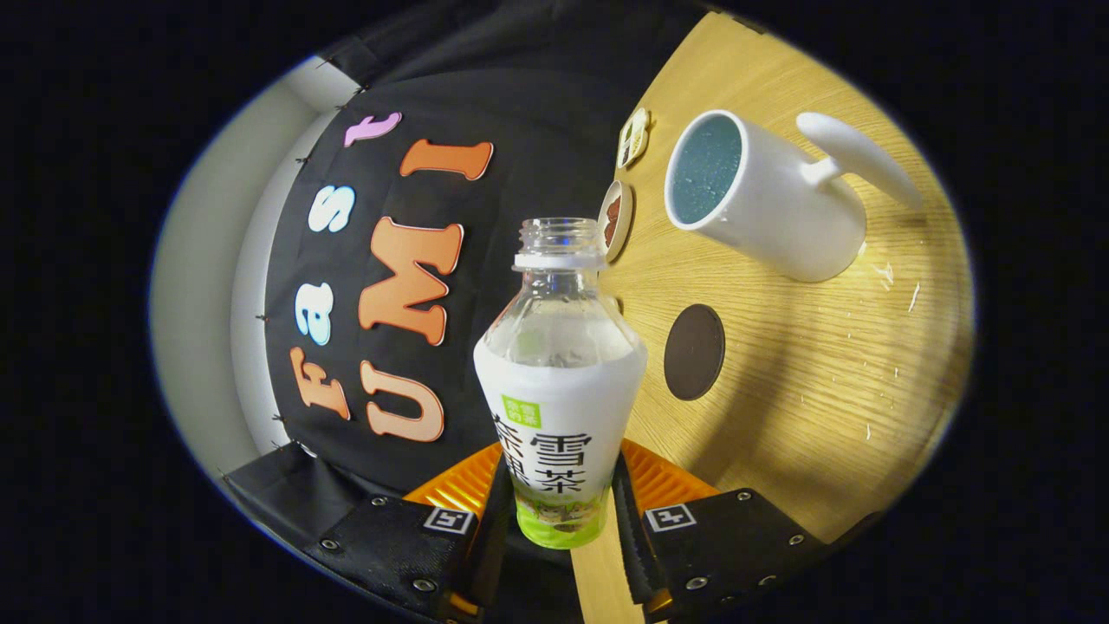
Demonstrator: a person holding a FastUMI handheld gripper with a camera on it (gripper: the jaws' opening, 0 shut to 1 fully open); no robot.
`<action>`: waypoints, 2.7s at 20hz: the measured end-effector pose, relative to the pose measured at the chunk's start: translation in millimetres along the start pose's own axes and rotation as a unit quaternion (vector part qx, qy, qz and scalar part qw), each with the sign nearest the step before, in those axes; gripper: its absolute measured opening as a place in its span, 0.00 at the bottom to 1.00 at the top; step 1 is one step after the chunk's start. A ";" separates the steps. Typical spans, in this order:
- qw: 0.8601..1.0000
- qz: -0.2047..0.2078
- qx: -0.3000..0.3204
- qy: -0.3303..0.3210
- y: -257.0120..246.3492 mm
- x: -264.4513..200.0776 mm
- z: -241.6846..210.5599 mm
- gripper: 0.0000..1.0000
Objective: Take the bottle from table, then pour the juice into the cup, finally place the bottle on the coaster
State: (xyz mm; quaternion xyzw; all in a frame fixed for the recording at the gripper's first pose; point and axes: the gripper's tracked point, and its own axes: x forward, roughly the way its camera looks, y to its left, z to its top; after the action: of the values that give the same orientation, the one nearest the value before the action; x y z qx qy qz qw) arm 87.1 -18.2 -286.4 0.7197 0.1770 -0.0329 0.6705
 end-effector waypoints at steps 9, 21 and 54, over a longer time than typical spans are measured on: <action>0.996 0.023 0.086 -0.016 14.4 6.9 16.9 0.57; 0.988 0.054 0.140 -0.024 29.3 8.1 27.2 0.57; 0.976 0.089 0.194 -0.040 44.0 15.0 64.4 0.57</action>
State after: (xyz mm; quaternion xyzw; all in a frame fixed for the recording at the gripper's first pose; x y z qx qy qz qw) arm 126.5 -79.6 -255.1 0.8470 0.0755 -0.0363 0.5249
